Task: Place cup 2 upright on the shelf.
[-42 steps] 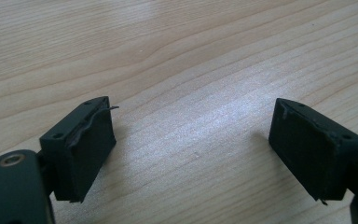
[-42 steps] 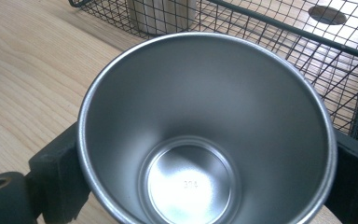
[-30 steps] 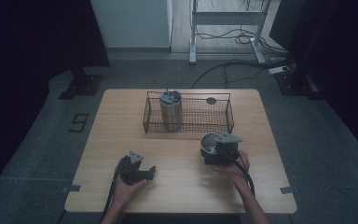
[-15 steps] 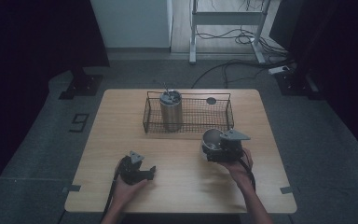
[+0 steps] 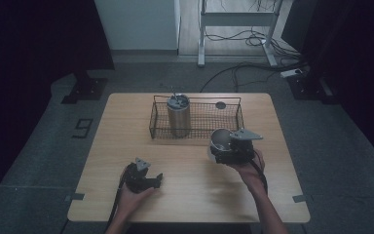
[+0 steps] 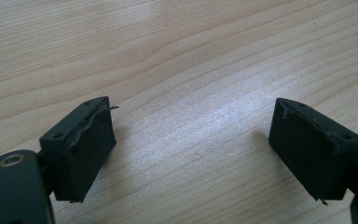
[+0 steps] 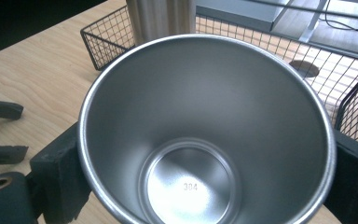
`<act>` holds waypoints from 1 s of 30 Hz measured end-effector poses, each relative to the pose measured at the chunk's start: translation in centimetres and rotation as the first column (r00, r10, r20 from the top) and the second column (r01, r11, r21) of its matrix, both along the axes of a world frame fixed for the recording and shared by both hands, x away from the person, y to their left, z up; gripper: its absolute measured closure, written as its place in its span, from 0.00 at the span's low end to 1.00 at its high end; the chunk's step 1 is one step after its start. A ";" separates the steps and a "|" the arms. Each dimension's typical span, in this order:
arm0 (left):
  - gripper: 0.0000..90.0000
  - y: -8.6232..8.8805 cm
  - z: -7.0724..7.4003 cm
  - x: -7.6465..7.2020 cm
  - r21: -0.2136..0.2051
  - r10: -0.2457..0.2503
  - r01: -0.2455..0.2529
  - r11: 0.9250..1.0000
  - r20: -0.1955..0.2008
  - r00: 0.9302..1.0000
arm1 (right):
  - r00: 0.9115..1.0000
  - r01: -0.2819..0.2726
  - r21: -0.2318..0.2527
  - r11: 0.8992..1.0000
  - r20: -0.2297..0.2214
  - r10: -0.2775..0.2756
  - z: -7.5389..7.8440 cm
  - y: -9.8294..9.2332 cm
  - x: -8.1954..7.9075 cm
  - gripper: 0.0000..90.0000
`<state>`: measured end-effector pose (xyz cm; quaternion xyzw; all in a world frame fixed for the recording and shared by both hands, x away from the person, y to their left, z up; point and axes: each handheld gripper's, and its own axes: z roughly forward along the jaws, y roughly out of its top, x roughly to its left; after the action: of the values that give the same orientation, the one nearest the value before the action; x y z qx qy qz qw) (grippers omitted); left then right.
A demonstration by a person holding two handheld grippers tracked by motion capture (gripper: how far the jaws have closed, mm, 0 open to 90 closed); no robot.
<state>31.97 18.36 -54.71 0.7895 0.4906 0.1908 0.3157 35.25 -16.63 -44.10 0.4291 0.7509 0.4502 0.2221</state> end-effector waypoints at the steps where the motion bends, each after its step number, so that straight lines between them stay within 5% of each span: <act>1: 0.16 0.0 0.0 0.0 0.000 0.000 0.000 1.000 0.000 1.000 | 1.000 0.002 0.001 1.000 0.003 -0.002 0.2 0.0 0.1 0.08; 30: 0.16 0.0 0.0 0.0 0.002 0.002 -0.002 1.000 -0.001 1.000 | 0.999 0.020 0.019 1.000 0.041 -0.021 3.7 -0.1 2.1 0.08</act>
<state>31.97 18.38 -54.69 0.7894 0.4913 0.1914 0.3143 37.35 -16.73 -40.43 0.4295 0.7376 0.4634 0.2383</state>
